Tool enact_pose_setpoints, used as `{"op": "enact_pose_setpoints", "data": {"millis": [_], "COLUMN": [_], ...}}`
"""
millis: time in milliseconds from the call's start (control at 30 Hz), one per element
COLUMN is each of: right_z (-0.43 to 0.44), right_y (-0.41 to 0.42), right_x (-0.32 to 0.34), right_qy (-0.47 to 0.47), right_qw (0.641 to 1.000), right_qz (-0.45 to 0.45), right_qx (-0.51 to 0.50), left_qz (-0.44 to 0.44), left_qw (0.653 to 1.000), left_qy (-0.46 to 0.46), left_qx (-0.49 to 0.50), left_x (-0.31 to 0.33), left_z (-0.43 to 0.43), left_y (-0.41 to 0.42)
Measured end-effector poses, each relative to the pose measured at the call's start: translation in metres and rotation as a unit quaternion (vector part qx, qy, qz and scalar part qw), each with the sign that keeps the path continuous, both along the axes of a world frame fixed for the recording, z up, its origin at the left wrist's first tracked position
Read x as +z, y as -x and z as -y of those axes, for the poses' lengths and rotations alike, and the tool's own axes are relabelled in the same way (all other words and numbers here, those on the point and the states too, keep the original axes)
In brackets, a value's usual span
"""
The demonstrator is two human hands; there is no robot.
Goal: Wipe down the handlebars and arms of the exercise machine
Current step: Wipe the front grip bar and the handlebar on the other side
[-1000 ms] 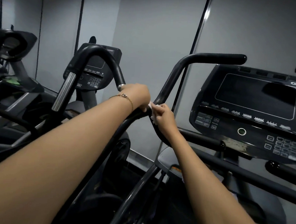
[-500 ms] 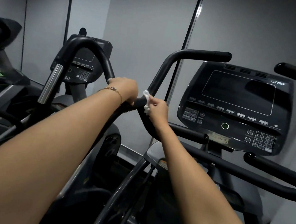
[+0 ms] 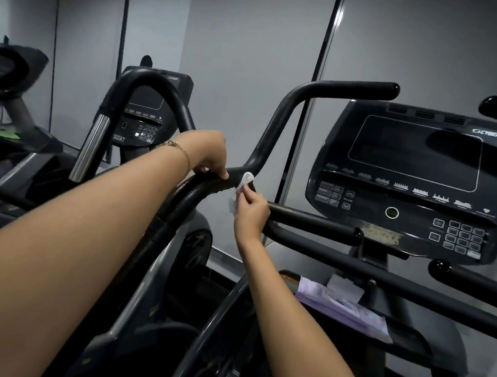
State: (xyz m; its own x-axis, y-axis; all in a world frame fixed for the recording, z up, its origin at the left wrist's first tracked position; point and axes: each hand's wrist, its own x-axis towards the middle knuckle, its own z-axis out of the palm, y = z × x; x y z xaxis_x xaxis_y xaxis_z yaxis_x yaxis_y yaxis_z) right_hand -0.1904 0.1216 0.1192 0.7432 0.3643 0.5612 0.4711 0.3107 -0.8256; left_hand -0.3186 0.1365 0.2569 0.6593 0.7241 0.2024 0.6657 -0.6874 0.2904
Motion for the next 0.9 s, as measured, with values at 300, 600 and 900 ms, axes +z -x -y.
{"op": "enact_pose_setpoints", "data": {"millis": [300, 600, 900], "right_z": [-0.004, 0.002, 0.007], "right_y": [0.028, 0.045, 0.061], "right_x": [0.001, 0.003, 0.004], "right_qy": [-0.118, -0.13, -0.112], "right_qw": [0.975, 0.959, 0.96], "right_qz": [-0.182, -0.232, -0.238], "right_qx": [0.052, 0.093, 0.093], "left_qz": [0.006, -0.009, -0.021], "left_qw": [1.0, 1.0, 0.998], "left_qy": [0.013, -0.011, -0.065], "left_qx": [-0.018, -0.026, 0.007], "left_x": [-0.002, -0.003, -0.007], "left_z": [-0.004, -0.007, -0.006], "left_y": [-0.002, -0.003, -0.001]}}
